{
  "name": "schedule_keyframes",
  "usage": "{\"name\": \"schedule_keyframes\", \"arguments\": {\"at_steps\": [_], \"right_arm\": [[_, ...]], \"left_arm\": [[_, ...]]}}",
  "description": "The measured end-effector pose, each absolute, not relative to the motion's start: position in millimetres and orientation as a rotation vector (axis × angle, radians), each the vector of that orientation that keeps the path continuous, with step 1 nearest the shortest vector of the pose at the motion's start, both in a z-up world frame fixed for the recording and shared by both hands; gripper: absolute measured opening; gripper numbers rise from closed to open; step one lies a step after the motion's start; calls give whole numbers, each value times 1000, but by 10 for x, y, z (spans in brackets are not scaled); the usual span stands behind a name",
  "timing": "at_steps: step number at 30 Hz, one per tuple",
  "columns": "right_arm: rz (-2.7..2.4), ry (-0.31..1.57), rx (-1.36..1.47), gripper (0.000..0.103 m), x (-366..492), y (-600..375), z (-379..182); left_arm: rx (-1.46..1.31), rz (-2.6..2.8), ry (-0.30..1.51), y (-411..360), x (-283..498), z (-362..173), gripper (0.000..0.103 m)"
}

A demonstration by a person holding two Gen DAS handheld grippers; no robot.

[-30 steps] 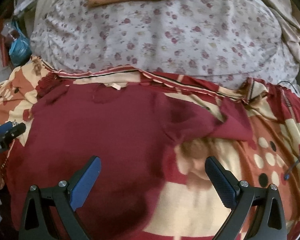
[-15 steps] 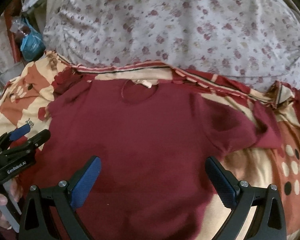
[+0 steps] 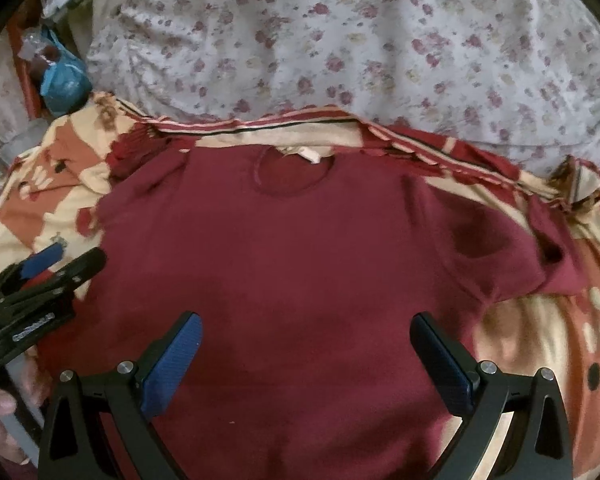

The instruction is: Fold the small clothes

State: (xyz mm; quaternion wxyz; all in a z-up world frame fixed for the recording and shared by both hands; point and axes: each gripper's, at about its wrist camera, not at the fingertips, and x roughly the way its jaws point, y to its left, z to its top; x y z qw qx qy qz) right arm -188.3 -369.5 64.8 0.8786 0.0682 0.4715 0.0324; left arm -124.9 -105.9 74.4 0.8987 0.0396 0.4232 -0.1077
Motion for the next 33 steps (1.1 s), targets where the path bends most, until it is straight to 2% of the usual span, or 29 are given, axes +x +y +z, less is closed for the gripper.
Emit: {"name": "schedule_keyframes", "arguments": {"at_steps": [33], "right_arm": [[-2, 980, 144, 103, -1685, -3582, 514]], "left_arm": [[68, -215, 915, -1025, -1142, 597, 86]]}}
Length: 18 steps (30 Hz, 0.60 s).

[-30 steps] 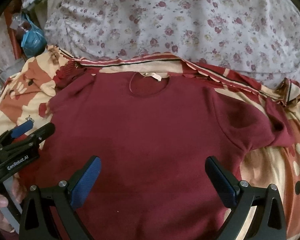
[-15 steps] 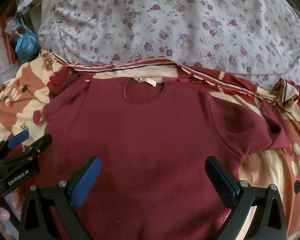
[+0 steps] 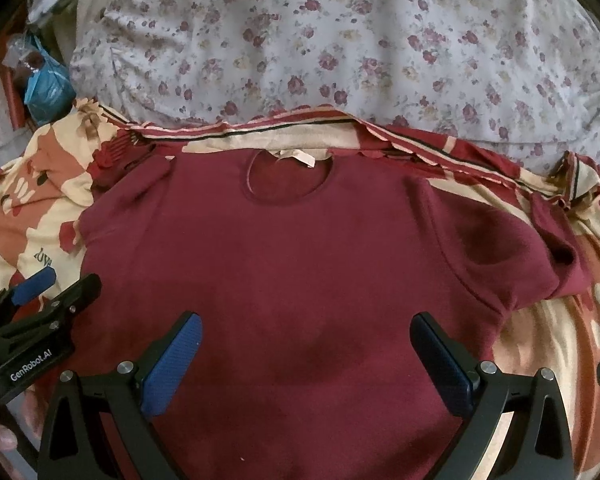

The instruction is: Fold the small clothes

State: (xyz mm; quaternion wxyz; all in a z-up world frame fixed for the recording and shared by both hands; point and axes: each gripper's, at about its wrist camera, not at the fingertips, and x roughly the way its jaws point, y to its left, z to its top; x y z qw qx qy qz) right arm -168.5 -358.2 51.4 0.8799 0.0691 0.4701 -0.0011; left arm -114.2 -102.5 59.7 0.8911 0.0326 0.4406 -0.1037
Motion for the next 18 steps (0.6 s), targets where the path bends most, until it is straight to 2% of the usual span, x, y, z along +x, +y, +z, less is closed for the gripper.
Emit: {"name": "schedule_keyframes", "arguments": {"at_steps": [18], "right_arm": [[35, 1004, 112, 103, -1523, -3394, 348]], "left_arm": [[14, -162, 944, -888, -771, 612, 86]]}}
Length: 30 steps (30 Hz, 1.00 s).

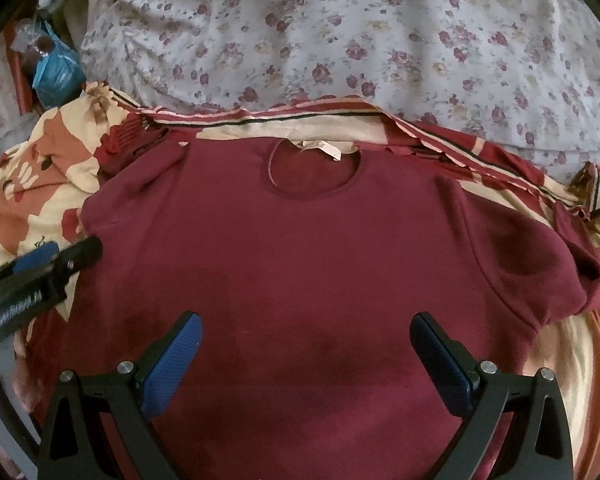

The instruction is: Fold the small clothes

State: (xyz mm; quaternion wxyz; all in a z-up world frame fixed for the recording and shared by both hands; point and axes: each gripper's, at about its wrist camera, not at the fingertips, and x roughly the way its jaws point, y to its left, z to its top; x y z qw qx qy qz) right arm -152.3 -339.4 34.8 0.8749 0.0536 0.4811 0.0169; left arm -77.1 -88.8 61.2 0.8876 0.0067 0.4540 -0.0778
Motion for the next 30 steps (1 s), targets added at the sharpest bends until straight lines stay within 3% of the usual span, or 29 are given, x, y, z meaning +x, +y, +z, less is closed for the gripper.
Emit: {"name": "schedule_keyframes", "arguments": {"at_steps": [30], "right_arm": [[77, 1032, 54, 101, -1189, -3096, 200]], "left_arm": [[-30, -125, 952, -746, -434, 425, 86]]}}
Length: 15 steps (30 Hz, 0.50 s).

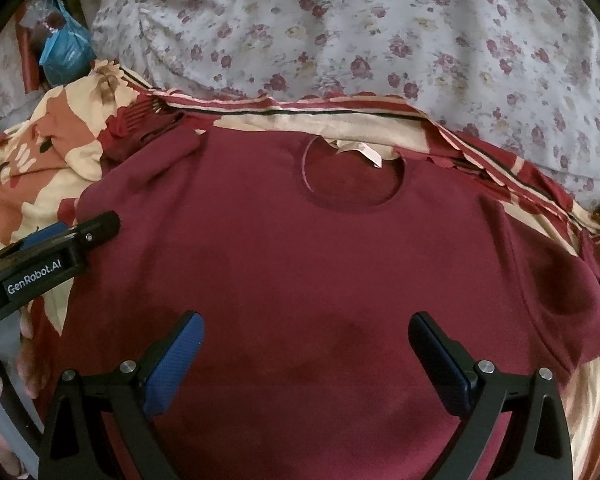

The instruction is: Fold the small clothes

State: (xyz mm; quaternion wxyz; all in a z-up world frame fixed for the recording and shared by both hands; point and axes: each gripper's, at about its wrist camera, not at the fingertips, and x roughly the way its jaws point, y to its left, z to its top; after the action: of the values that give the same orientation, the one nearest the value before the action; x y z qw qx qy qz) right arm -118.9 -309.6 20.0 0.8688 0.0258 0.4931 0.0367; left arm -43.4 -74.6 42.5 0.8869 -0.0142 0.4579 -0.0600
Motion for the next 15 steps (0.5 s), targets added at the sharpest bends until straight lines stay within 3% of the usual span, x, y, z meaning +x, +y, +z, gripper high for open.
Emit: {"name": "schedule_keyframes", "arguments": {"at_steps": [12, 15], "right_arm": [[156, 979, 152, 89, -856, -2983, 384], [264, 955, 217, 77, -632, -2853, 482]], "left_arm": [[-58, -36, 907, -378, -292, 479, 86], [-94, -6, 934, -250, -215, 409, 86]]}}
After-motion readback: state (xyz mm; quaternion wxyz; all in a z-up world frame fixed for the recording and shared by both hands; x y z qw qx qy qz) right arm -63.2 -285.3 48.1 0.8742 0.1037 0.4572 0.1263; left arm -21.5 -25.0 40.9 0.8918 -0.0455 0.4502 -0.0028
